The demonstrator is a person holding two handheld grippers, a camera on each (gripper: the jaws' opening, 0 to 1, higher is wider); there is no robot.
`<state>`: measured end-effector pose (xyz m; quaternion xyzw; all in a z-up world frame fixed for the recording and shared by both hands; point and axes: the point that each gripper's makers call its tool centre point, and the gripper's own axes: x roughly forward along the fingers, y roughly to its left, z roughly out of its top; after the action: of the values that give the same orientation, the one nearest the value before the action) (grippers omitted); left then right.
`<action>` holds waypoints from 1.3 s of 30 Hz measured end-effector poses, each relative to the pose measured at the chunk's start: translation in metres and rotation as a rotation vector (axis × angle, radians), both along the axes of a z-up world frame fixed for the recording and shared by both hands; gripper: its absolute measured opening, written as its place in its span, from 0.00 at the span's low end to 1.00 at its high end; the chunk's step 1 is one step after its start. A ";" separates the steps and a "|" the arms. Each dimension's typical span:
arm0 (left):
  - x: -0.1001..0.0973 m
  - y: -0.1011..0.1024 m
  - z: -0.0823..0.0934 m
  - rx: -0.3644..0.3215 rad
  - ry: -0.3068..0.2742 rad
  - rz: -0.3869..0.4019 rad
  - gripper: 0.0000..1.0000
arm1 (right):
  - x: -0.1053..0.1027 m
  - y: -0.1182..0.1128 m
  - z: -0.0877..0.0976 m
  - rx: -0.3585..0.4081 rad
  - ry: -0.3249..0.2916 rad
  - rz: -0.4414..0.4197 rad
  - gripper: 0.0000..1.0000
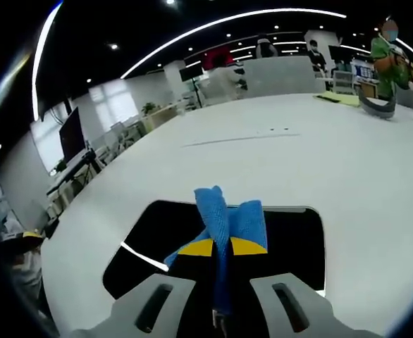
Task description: Wipe the mirror surface with the cleaning cloth until all visible marks leave the cleaned area.
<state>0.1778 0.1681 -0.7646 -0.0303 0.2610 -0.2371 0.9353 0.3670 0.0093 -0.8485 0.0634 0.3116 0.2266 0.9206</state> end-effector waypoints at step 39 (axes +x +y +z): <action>-0.003 0.010 -0.002 -0.004 0.004 0.024 0.99 | -0.009 0.037 0.001 -0.012 -0.004 0.068 0.02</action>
<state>0.1749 0.1781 -0.7666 -0.0359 0.2621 -0.2264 0.9374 0.3580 0.0462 -0.8476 0.0468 0.3131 0.2560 0.9134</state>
